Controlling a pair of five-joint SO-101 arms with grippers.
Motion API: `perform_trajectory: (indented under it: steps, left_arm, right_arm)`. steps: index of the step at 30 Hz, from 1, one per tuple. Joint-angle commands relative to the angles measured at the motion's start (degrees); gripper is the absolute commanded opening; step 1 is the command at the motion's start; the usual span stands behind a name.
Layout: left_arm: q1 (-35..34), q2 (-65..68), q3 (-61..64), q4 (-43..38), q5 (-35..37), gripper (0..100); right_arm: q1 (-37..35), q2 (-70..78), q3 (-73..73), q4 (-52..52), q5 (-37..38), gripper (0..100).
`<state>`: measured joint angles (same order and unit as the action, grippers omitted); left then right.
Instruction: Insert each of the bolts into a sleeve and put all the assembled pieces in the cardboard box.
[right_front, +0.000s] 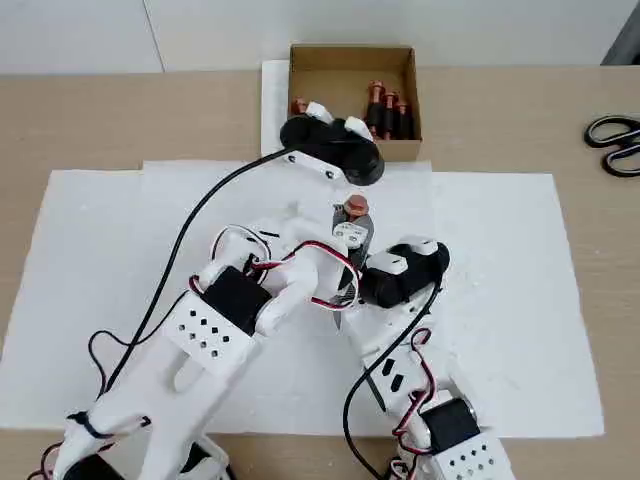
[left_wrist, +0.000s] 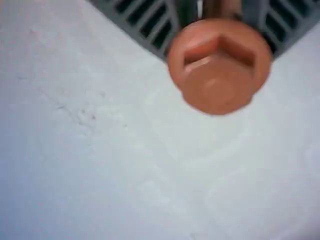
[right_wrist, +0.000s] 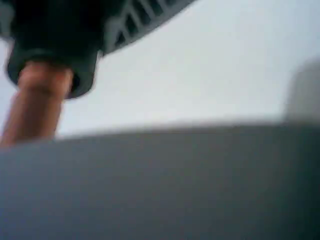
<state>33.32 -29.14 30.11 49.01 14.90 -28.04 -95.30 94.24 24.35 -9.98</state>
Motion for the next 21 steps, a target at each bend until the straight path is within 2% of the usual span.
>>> perform_trajectory:
  steps: [1, 7, 21]
  left_arm:
    - [0.5, -2.6, -0.3, 1.0, -0.9, 1]
    - [0.5, -2.6, -0.3, 4.3, -0.7, 1]
    - [0.3, -2.6, 2.7, 5.4, -0.6, 1]
  right_arm:
    - [-0.5, -1.1, -0.7, 0.0, -0.4, 0.4]
    - [-0.5, -1.1, -0.7, 0.0, -0.4, 0.4]
    - [-0.5, -1.1, -0.7, 0.0, -0.4, 0.4]
